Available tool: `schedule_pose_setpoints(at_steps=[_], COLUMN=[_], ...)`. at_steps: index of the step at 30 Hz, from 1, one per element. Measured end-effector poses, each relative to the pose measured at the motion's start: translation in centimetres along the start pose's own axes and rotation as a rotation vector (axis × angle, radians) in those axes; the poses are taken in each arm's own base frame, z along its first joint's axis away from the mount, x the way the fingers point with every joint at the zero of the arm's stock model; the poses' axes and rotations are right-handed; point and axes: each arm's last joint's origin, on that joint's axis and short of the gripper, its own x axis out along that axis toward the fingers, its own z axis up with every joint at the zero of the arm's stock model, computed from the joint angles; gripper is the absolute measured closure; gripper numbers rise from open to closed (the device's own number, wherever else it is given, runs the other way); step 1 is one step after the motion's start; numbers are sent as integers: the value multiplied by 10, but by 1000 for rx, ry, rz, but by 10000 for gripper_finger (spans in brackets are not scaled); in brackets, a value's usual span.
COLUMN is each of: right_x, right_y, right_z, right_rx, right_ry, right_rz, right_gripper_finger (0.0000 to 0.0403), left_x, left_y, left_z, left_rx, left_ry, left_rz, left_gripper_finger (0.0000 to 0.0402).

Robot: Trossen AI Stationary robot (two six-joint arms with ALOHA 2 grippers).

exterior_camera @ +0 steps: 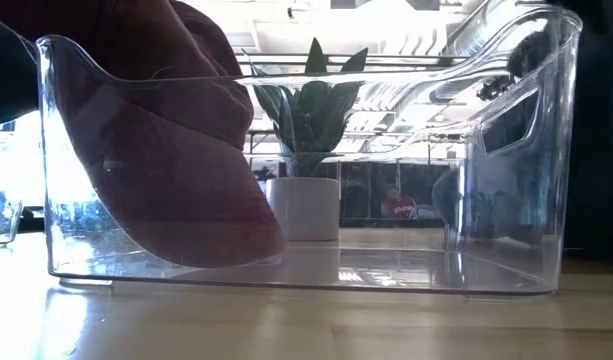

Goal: Pick & Place hat
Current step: Put the right blue cap into the left transparent bin

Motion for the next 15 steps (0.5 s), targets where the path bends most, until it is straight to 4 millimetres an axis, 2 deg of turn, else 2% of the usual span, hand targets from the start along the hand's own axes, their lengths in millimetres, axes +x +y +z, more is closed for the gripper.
schedule_pose_setpoints(at_steps=[3,5,11,15], right_x=[-6,-2,34,54], right_y=[-15,-31,-89,-114], right_z=[9,10,6,2], right_rx=[23,19,78,73], right_ry=[-40,-37,-9,-30], right_rz=[-33,-90,-229,-321], right_gripper_finger=[382,393,372,368], left_x=[0,0,0,0], left_y=[0,0,0,-1], left_z=[0,0,1,3], left_rx=[11,13,8,-6], left_ry=[-2,-2,-8,-28], left_rz=[-1,0,-1,-11], left_gripper_finger=[303,303,303,303])
